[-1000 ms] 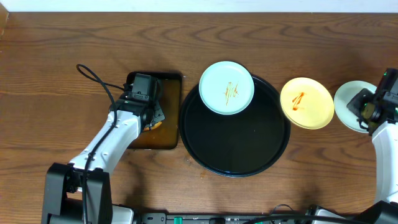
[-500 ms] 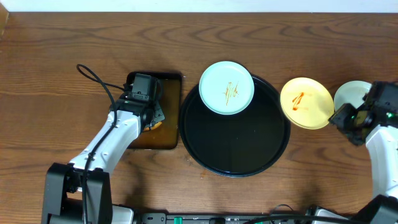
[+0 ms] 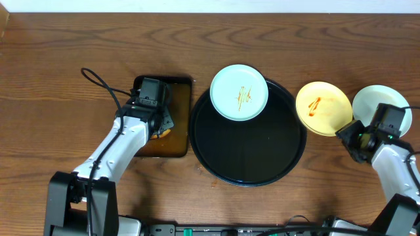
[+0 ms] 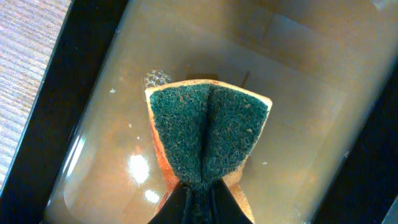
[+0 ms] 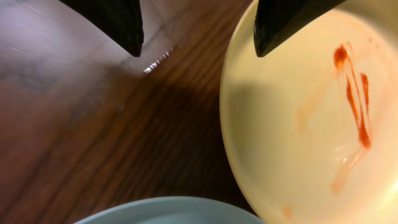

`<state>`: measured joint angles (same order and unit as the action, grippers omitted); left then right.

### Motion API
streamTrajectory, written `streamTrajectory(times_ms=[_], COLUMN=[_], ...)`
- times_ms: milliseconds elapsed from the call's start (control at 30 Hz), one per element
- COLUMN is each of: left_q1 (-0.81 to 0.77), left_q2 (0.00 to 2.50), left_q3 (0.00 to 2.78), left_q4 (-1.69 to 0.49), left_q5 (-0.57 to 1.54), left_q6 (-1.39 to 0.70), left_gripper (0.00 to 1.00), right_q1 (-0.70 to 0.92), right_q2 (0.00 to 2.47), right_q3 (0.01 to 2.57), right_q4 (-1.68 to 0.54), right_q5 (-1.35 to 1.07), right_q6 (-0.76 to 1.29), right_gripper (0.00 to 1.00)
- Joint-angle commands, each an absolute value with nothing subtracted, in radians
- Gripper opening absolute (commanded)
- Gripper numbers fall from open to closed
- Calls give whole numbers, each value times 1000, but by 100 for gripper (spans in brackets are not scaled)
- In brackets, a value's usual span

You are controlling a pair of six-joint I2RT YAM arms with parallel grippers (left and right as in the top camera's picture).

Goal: Clean dirty plates on tray and stack at the side
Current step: 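Drag the yellow plate with right gripper onto the black tray front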

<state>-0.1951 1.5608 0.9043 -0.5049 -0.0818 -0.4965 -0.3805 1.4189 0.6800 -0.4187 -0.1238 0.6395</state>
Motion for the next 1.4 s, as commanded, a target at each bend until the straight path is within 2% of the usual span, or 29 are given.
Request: streamTrajectory(times_ms=[0, 200, 367, 467, 800, 933, 1033, 1133, 1367], left_q1=[-191, -191, -191, -191, -191, -191, -191, -191, -191], left_q2=[1564, 1564, 1564, 1564, 1564, 1564, 1564, 1564, 1564], left_q3=[894, 894, 894, 894, 894, 894, 894, 894, 894], left_q4=[-509, -509, -508, -508, -509, -511, -513, -512, -512], left_q5=[-90, -90, -90, -90, -90, -90, -90, -90, -90], left_q6=[-491, -491, -491, -491, -491, -491, -491, -491, -491], left_gripper=[8, 8, 9, 8, 8, 8, 8, 8, 8], right_q1=[-379, -378, -378, -378, -354, -342, -340, -340, -339], right_q2=[1426, 1426, 1426, 1427, 1497, 1537, 1538, 1537, 1497], right_q3=[638, 596, 593, 593, 593, 593, 593, 593, 594], right_q4=[-357, -271, -268, -255, -232, -189, -171, -147, -155], right_q5=[-163, -170, -170, -178, -206, -227, -229, -229, -289], right_q6=[684, 684, 684, 684, 719, 722, 710, 667, 501], right_gripper=[55, 54, 49, 43, 40, 31, 13, 1, 1])
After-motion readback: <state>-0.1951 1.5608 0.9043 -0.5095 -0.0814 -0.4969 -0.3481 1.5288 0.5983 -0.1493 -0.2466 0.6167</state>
